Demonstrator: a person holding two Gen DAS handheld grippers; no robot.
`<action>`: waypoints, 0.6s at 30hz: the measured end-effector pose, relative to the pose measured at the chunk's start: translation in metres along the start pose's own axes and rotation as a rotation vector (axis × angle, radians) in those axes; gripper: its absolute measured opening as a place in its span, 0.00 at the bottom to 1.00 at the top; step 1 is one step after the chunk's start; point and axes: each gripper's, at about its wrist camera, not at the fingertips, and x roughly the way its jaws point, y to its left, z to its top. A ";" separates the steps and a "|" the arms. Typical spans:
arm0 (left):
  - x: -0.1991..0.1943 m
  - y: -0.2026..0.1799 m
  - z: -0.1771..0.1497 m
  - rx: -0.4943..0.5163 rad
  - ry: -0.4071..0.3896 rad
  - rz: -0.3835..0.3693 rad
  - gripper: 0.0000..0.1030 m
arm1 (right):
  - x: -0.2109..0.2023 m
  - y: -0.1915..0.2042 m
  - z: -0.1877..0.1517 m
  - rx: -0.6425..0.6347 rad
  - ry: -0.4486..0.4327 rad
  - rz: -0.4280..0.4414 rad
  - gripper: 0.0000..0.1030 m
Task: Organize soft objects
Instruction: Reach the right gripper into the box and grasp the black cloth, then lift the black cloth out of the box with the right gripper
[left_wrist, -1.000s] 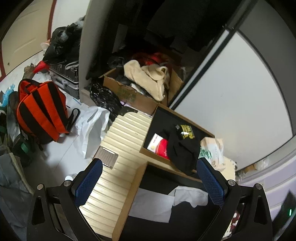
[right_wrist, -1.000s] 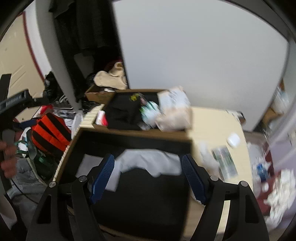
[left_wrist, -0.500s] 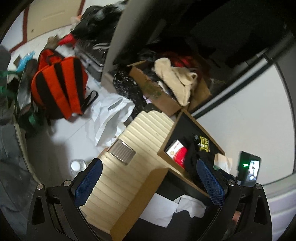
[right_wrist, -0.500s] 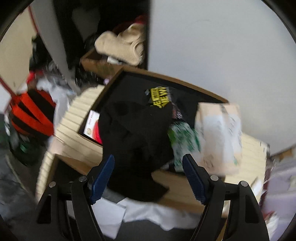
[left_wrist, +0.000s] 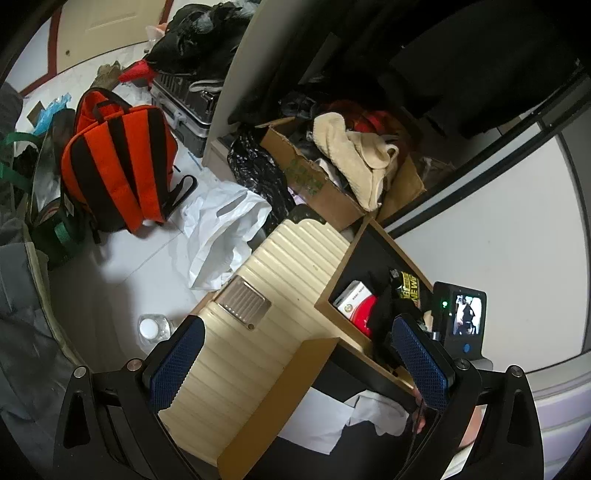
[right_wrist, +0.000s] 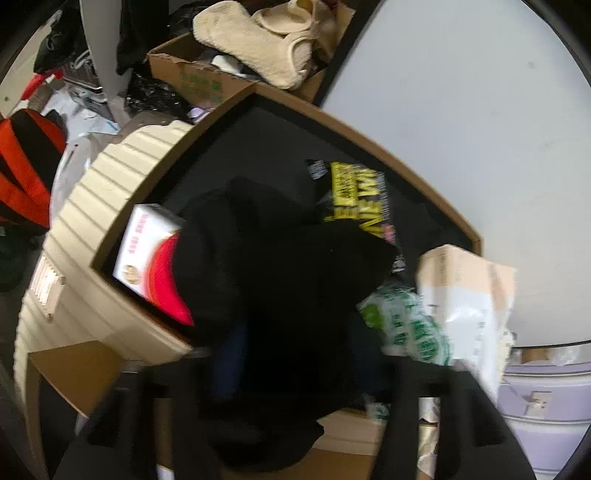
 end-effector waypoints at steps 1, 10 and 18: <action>0.000 0.000 0.000 0.002 -0.002 0.001 0.98 | -0.002 0.000 -0.001 -0.001 -0.003 0.008 0.22; -0.002 -0.004 0.000 0.016 -0.013 0.012 0.98 | -0.057 -0.035 -0.029 0.139 -0.151 0.131 0.15; -0.001 -0.013 -0.005 0.067 -0.023 0.031 0.98 | -0.123 -0.062 -0.076 0.237 -0.333 0.233 0.15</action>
